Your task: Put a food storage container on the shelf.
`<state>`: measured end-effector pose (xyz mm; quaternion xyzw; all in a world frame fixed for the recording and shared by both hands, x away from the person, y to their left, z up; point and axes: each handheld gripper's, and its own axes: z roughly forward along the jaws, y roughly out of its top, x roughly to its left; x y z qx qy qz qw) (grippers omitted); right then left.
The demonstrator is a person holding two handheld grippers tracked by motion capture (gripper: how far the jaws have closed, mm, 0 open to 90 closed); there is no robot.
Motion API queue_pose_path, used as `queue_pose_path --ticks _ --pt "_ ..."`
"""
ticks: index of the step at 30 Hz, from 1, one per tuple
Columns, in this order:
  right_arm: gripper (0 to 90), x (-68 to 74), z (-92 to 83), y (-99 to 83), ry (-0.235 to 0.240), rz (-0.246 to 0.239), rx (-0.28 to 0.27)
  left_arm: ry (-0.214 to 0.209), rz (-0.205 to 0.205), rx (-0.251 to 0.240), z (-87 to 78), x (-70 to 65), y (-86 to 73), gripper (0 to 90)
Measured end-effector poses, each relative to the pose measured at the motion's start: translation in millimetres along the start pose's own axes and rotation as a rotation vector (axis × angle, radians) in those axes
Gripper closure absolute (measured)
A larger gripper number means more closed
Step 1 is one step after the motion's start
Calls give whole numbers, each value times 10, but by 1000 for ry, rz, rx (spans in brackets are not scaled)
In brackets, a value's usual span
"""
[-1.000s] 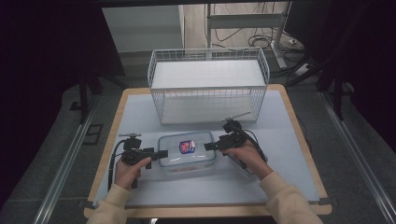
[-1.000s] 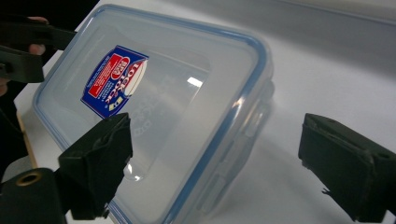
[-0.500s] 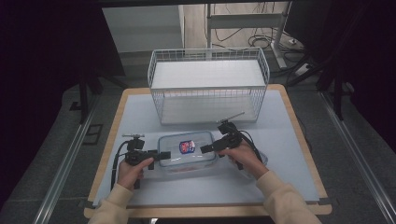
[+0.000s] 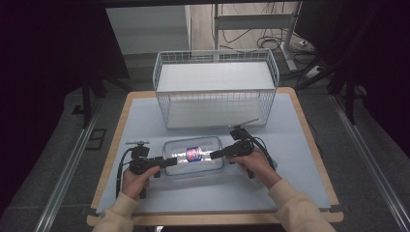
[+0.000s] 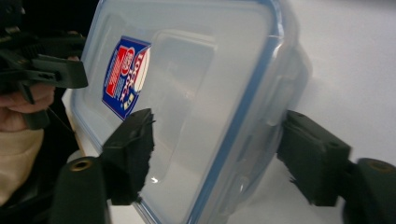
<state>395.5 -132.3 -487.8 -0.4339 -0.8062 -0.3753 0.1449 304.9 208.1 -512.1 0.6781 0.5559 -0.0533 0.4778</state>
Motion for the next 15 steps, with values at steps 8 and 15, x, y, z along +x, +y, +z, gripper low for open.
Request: queue_pose_path --ticks 8,15 --pt "396 -9 -97 -108 38 -8 -56 -3 15 -41 -80 -42 -78 385" --pt "422 -17 -131 -137 54 -20 -64 -9 34 -46 -110 -51 -100 410"
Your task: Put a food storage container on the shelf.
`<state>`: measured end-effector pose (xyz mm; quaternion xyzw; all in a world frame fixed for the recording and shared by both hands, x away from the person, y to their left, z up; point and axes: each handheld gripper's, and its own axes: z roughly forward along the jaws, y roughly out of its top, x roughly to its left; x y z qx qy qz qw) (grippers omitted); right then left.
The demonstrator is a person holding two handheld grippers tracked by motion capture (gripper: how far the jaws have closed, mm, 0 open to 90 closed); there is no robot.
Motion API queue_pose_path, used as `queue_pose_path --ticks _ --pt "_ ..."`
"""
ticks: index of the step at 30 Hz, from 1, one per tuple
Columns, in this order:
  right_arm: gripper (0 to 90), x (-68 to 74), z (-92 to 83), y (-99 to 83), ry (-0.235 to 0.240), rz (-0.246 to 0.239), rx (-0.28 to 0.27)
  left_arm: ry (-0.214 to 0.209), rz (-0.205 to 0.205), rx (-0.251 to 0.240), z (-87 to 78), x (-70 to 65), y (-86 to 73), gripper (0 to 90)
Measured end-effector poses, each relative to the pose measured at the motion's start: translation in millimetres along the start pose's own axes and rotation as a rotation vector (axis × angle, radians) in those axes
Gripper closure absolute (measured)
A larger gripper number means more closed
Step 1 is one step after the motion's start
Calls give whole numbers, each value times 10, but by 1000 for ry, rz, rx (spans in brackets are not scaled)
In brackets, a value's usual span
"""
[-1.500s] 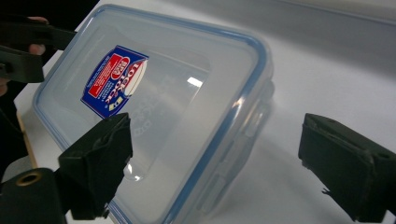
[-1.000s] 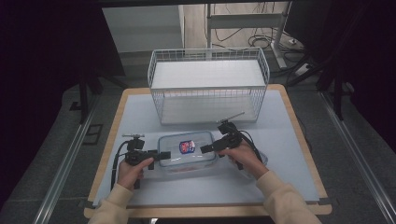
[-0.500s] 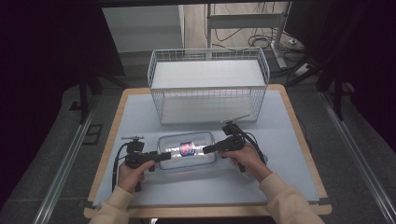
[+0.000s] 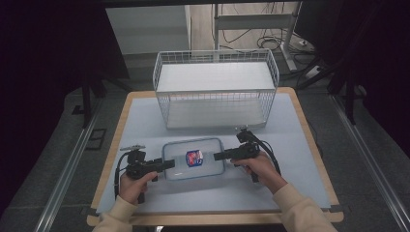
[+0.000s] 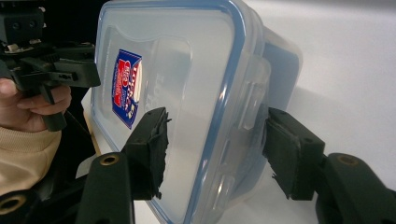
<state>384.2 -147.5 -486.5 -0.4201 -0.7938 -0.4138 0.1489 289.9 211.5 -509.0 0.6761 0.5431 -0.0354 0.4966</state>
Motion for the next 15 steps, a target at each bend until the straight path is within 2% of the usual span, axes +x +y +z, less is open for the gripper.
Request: queue_pose_path --ticks 15 --pt "457 -16 -42 -36 28 -5 -9 -25 24 2 -49 12 -18 447"
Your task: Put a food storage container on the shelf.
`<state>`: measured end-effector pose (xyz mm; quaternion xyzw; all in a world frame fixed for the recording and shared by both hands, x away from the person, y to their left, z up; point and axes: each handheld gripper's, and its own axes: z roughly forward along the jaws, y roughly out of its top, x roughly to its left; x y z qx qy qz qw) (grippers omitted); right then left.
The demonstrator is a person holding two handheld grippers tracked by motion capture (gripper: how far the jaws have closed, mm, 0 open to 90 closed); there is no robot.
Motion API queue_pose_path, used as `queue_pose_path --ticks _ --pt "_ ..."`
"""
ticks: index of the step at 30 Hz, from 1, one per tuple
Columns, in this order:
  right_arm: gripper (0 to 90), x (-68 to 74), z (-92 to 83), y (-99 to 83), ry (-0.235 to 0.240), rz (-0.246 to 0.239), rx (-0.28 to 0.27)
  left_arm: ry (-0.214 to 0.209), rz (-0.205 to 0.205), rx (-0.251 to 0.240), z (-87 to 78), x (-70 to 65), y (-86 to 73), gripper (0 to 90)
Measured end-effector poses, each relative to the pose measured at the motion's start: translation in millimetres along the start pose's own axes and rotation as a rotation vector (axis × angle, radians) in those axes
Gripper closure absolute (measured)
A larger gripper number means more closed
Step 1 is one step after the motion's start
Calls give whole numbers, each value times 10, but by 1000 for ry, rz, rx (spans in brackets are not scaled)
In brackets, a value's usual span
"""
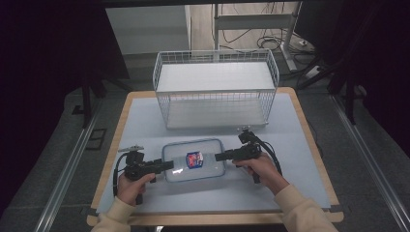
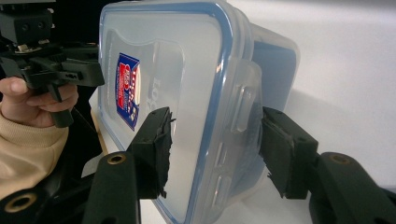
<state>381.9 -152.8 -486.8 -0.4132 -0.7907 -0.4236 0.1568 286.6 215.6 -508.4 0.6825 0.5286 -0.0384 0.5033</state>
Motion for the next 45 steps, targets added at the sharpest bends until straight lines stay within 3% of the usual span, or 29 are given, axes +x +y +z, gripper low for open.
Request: queue_pose_path --ticks 7,16,25,37,45 --pt "472 -10 -10 -8 7 -3 -4 -13 9 4 -12 19 2 461" --pt "478 -5 -17 -15 14 -7 -7 -62 32 18 -54 84 2 502" --pt "482 -7 -16 -22 16 18 -18 -55 7 9 -47 76 0 503" --pt "494 39 -102 3 13 20 -68 -43 16 -17 -75 -14 62 515" --pt "494 157 -254 137 11 -25 -113 -46 62 -59 -169 -147 284 517"
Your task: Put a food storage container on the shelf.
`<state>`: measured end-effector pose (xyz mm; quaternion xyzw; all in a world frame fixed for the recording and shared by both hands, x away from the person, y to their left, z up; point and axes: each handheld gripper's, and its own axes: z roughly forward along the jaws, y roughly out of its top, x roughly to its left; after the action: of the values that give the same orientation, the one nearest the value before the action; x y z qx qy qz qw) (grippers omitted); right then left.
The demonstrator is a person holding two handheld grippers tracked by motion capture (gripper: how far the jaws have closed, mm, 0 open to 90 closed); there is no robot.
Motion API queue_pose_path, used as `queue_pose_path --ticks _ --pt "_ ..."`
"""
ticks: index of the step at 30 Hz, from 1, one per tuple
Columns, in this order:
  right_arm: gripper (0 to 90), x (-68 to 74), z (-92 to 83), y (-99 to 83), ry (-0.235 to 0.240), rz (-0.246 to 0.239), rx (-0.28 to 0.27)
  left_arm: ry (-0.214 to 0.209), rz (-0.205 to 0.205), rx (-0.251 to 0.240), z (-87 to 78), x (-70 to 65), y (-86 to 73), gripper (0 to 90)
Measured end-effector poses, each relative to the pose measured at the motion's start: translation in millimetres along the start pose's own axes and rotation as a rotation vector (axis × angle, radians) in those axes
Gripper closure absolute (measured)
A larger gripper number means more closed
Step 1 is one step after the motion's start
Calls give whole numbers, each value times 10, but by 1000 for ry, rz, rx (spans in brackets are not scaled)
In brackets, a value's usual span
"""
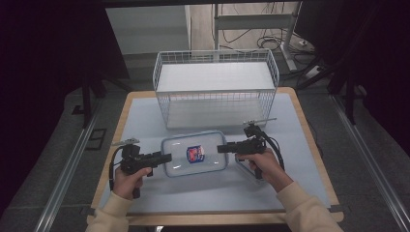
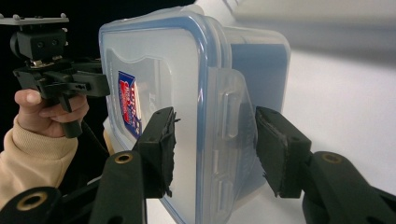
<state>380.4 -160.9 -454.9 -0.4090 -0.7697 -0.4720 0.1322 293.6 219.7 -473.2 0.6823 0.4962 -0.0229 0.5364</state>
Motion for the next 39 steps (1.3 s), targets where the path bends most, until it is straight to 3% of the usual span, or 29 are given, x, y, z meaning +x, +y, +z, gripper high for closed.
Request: queue_pose_path --ticks 9,19,23,29,39 --pt "494 128 -283 309 -11 -54 -73 -7 80 -30 -8 -195 441 517" --pt "493 198 -568 584 -35 -96 -134 -25 136 -58 46 -349 844 519" --pt "493 208 -696 764 -41 -111 -161 -27 168 -62 81 -416 1096 519" --pt "493 213 -816 985 -55 -137 -193 -40 201 -77 131 -438 1373 519" --pt "492 164 -944 1327 -80 -158 -222 -58 222 -85 243 -417 1738 519"
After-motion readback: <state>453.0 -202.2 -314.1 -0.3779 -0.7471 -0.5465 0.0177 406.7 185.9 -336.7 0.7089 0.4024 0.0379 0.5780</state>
